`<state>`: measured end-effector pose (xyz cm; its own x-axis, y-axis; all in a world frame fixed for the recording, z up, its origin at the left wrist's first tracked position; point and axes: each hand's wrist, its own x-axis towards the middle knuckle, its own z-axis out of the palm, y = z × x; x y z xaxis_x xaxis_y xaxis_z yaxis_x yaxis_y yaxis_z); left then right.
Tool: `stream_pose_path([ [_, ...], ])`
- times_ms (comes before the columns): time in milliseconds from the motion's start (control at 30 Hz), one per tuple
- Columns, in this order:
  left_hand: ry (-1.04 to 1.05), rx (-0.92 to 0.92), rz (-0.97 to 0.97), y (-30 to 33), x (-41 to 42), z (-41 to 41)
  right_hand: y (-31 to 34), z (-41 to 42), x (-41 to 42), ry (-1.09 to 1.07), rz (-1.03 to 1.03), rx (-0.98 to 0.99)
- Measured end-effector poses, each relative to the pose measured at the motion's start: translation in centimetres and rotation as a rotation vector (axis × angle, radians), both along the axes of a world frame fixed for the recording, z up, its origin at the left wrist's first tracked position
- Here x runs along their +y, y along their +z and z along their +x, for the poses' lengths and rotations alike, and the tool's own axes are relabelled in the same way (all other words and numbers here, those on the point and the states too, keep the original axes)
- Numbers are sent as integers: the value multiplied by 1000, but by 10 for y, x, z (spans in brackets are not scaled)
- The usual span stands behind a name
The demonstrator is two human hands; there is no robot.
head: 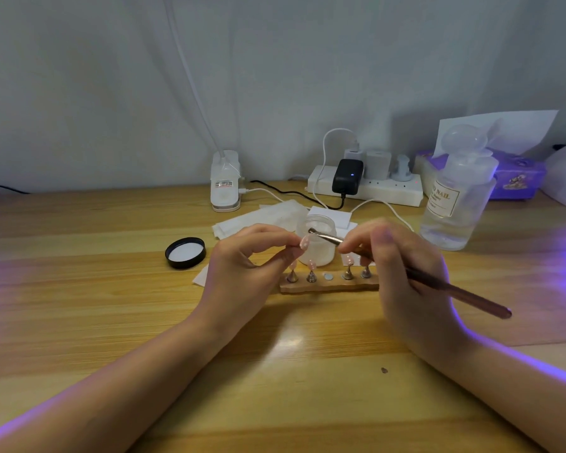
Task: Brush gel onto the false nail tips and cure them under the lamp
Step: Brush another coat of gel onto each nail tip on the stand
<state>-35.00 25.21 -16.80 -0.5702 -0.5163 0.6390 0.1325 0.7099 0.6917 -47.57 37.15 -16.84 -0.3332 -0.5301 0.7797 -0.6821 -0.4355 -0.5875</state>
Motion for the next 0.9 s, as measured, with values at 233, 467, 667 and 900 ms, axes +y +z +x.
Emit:
stream_pose_path([
  [233,13,-1,-16,0,0,1,-2,-2,0,-16,50,-32],
  [467,7,-1,11,1,2,0,-1,1,-1,-19,7,93],
  [667,23,-14,11,1,1,0,-2,-1,-2,-41,41,48],
  [900,28,-25,21,3,2,1,-1,0,0,-24,24,47],
])
